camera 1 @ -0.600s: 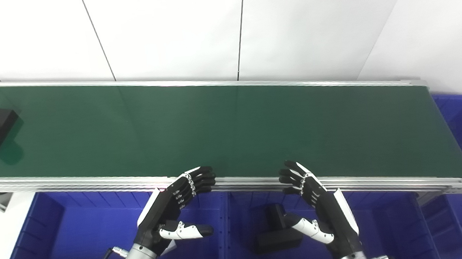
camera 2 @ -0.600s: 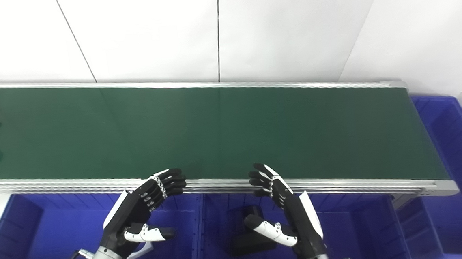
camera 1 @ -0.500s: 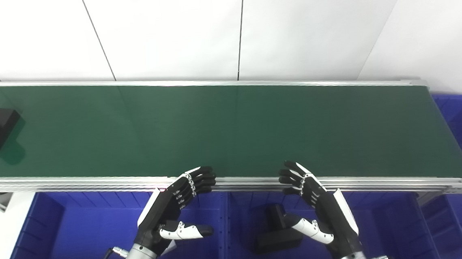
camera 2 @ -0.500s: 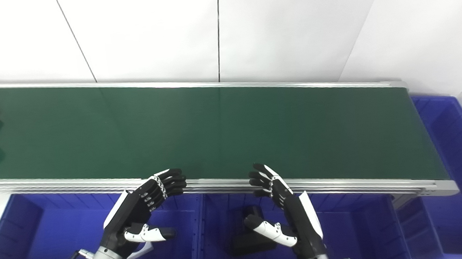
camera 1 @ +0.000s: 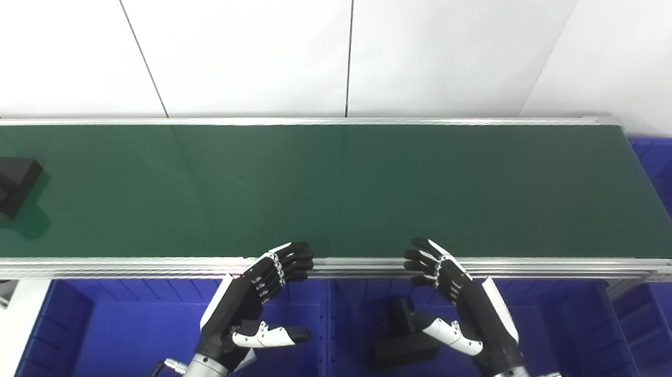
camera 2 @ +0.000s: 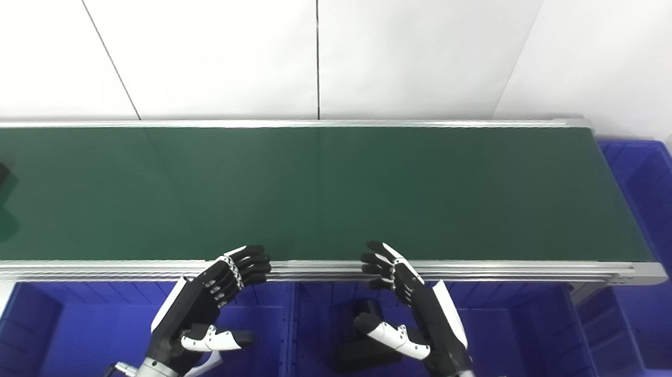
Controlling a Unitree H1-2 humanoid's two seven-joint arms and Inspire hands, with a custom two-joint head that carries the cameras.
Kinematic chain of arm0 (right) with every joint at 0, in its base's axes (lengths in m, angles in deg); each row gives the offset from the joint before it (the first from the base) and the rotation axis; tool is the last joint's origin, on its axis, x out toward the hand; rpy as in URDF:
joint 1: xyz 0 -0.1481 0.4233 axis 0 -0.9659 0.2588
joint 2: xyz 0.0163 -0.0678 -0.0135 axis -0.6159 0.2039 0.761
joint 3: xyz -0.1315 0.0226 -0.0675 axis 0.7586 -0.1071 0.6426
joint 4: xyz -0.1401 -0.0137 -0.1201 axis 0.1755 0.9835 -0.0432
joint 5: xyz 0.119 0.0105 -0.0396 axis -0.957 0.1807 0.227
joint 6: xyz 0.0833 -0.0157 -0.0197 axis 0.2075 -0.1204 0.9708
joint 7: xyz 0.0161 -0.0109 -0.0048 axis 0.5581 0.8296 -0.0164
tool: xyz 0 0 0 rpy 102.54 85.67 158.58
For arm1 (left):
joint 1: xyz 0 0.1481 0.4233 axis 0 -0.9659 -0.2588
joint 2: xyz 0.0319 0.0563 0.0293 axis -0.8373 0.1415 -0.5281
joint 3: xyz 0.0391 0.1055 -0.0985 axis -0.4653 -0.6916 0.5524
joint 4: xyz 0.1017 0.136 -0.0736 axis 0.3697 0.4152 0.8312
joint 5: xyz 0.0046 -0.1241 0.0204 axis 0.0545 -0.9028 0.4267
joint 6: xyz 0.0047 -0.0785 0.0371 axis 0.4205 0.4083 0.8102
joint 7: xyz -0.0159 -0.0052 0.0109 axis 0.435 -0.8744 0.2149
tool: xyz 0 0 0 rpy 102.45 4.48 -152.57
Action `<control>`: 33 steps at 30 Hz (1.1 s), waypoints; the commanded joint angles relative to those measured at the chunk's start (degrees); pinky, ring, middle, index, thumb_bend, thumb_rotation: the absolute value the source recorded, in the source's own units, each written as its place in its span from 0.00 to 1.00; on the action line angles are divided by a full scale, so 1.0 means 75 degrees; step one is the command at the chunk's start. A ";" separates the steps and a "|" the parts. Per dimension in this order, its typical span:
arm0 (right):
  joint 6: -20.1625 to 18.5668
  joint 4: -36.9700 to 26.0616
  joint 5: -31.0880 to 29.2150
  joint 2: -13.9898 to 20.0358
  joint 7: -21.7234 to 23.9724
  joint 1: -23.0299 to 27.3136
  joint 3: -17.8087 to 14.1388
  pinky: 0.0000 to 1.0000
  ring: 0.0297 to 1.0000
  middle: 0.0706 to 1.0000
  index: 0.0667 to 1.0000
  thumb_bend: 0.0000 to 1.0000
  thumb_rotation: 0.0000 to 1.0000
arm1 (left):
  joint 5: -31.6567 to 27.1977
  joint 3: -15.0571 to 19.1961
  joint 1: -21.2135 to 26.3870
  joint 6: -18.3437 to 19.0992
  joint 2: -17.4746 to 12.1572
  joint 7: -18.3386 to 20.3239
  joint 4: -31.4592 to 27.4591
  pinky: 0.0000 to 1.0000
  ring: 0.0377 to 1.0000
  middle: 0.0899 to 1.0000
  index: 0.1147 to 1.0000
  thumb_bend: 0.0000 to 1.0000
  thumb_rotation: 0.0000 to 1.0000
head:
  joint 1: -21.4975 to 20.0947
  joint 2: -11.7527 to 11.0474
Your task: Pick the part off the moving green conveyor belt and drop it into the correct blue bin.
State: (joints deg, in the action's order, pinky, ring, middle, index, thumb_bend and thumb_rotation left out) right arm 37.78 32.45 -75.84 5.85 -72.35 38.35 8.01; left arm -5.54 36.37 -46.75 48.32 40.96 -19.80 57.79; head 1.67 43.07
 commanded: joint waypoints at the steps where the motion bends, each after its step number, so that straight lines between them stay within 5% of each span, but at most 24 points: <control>1: 0.0182 -0.0126 -0.0097 -0.0058 -0.0029 0.0081 -0.0012 0.71 0.79 0.81 0.88 0.75 0.62 | -0.0122 0.0003 0.0117 -0.0223 -0.0032 0.0048 -0.0035 0.78 0.78 0.79 0.78 0.98 0.30 | 0.0017 -0.0001; 18: 0.0435 0.0127 -0.0108 -0.0052 -0.0043 0.0152 -0.0015 0.71 0.79 0.80 0.88 0.74 0.63 | -0.0165 0.0003 0.0183 -0.0262 -0.0035 0.0067 0.0153 0.79 0.79 0.79 0.78 0.98 0.29 | 0.0180 -0.0187; 33: 0.1042 0.0874 -0.0275 0.0201 -0.0005 0.0289 -0.0151 0.72 0.80 0.82 0.90 0.70 0.63 | 0.0058 -0.0147 0.0364 -0.0630 0.0402 -0.0053 0.0979 0.77 0.78 0.77 0.76 0.99 0.23 | 0.1623 -0.1494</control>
State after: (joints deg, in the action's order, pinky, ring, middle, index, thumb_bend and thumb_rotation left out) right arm 41.71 39.59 -77.24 7.36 -72.27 39.52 7.13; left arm -5.04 35.46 -44.94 45.88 43.53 -19.98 65.62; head 13.80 31.99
